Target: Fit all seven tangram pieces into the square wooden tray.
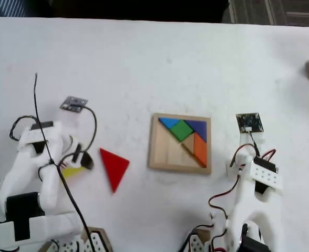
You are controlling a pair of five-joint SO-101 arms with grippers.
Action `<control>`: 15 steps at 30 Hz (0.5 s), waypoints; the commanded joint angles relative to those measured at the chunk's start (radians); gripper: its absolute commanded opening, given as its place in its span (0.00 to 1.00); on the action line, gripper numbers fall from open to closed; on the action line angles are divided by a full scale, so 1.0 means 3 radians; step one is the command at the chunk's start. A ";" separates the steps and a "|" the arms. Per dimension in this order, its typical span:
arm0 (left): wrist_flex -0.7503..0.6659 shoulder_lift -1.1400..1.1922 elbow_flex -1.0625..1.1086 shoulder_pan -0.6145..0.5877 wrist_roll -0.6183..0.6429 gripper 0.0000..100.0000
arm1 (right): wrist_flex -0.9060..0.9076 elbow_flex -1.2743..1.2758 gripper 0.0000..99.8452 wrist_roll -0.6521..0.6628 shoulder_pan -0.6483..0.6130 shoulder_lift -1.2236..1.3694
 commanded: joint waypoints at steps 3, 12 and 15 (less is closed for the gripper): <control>-0.0261 0.0008 -0.0215 0.0084 -0.0010 0.18 | 0.0038 -0.0020 0.02 0.0036 -0.0028 -0.0125; -0.0256 0.0008 -0.0476 -0.0100 0.0005 0.18 | 0.0038 -0.0020 0.02 0.0036 -0.0028 -0.0125; -0.0256 0.0008 -0.0506 -0.0105 0.0000 0.18 | 0.0038 -0.0020 0.02 0.0036 -0.0028 -0.0125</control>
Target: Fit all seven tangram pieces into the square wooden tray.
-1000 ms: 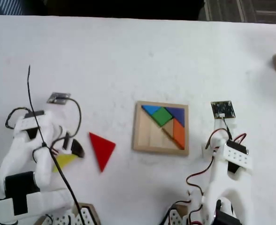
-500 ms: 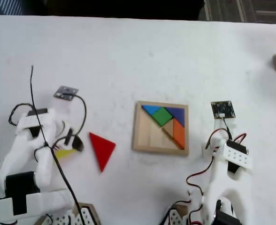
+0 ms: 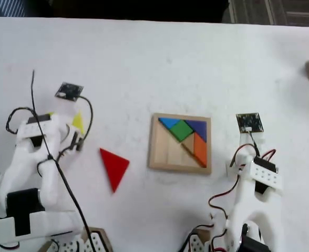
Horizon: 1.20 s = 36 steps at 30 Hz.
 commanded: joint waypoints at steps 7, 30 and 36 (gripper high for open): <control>0.0092 -0.0064 -0.0373 -0.0064 0.0010 0.18 | 0.0038 -0.0020 0.02 0.0036 -0.0028 -0.0125; 0.0527 -0.0166 -0.1105 0.0064 0.2578 0.36 | 0.0038 -0.0020 0.02 0.0036 -0.0028 -0.0125; 0.0532 -0.0166 -0.1115 0.0064 0.2578 0.35 | 0.0038 -0.0020 0.02 0.0036 -0.0028 -0.0125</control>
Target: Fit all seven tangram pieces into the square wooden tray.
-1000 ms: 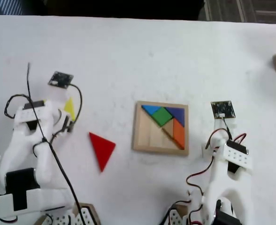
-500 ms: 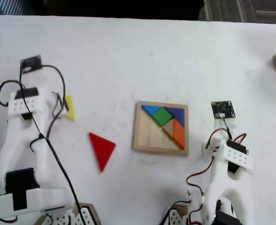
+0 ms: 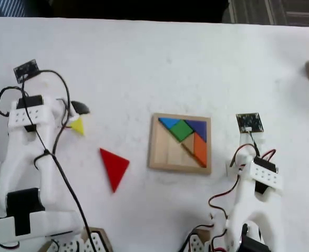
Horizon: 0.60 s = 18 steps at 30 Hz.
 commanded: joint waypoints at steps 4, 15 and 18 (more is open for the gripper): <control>0.0363 -0.0038 -0.0496 0.0043 0.0036 0.35 | 0.0038 -0.0020 0.02 0.0036 -0.0028 -0.0125; 0.0808 0.1107 -0.1417 0.0033 0.0041 0.35 | 0.0038 -0.0020 0.02 0.0036 -0.0028 -0.0125; 0.0798 0.1353 -0.1555 -0.0028 0.0179 0.35 | 0.0038 -0.0020 0.02 0.0036 -0.0028 -0.0125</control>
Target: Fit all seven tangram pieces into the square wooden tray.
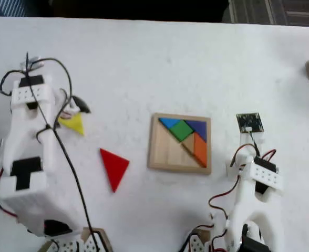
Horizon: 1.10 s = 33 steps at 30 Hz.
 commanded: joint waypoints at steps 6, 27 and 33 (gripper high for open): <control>0.0010 0.0504 -0.0609 -0.0105 0.0297 0.35 | 0.0038 -0.0020 0.02 0.0036 -0.0028 -0.0125; 0.0010 0.1061 -0.1156 -0.0253 0.0650 0.35 | 0.0038 -0.0020 0.02 0.0036 -0.0028 -0.0125; 0.0005 0.1107 -0.1161 -0.0253 0.0655 0.35 | 0.0038 -0.0020 0.02 0.0036 -0.0028 -0.0125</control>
